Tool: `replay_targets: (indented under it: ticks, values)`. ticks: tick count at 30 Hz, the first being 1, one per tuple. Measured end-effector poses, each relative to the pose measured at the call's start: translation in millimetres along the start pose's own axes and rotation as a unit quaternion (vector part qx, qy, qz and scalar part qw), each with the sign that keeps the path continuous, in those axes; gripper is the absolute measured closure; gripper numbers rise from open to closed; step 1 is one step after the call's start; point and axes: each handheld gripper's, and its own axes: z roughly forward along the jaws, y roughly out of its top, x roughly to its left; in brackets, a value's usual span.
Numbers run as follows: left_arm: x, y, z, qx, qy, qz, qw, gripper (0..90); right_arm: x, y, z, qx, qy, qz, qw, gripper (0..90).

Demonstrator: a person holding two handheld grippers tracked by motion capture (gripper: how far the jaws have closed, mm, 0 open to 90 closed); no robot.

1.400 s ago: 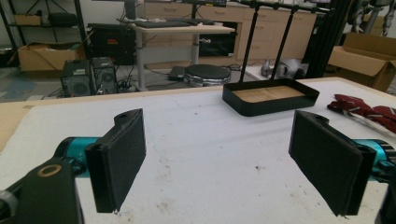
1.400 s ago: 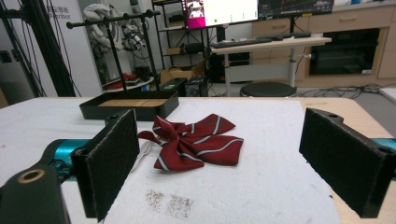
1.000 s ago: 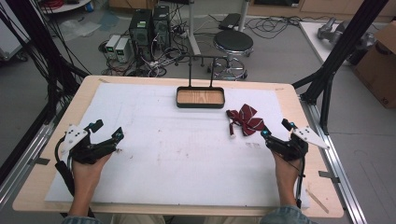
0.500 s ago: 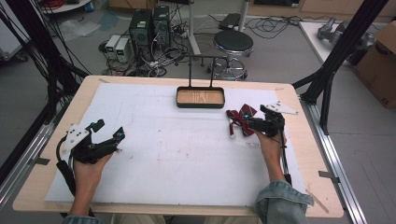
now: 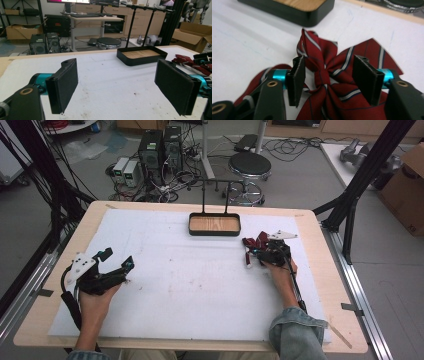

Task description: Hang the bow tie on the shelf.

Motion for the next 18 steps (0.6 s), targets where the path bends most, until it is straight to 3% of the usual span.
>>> replay_targets:
  ticks: [4, 5, 6, 8, 12, 14, 18]
  values:
    - [-1.1, -1.3, 2.4, 0.003, -0.002, 0.000, 1.0000, 19.1, 2.5, 1.4, 4.8, 0.023, -0.002, -0.011, 0.9997, 52.5]
    - [-1.5, -1.8, 3.1, 0.005, -0.003, 0.001, 1.0000, 19.1, 4.1, 2.7, 8.8, 0.044, -0.004, -0.020, 0.9988, 58.3]
    - [-1.5, -1.8, 3.1, 0.005, -0.003, 0.001, 1.0000, 19.1, 4.1, 2.7, 8.8, 0.044, -0.004, -0.020, 0.9988, 58.3]
    - [-2.1, -2.1, 3.4, 0.005, -0.003, -0.001, 1.0000, 19.1, 4.7, 4.4, 9.9, 0.047, 0.002, -0.022, 0.9987, 68.5]
    - [-2.2, -2.5, 3.6, 0.006, -0.003, -0.001, 1.0000, 19.1, 7.2, 5.5, 10.3, 0.047, -0.003, -0.029, 0.9985, 73.7]
    - [-2.3, -2.4, 3.6, 0.006, -0.004, -0.001, 1.0000, 19.1, 7.3, 6.4, 8.4, 0.048, -0.017, -0.036, 0.9980, 74.5]
    - [-2.8, -1.8, 2.8, 0.003, -0.003, 0.000, 1.0000, 19.2, 2.7, 12.2, -2.9, 0.008, -0.031, -0.028, 0.9991, 74.8]
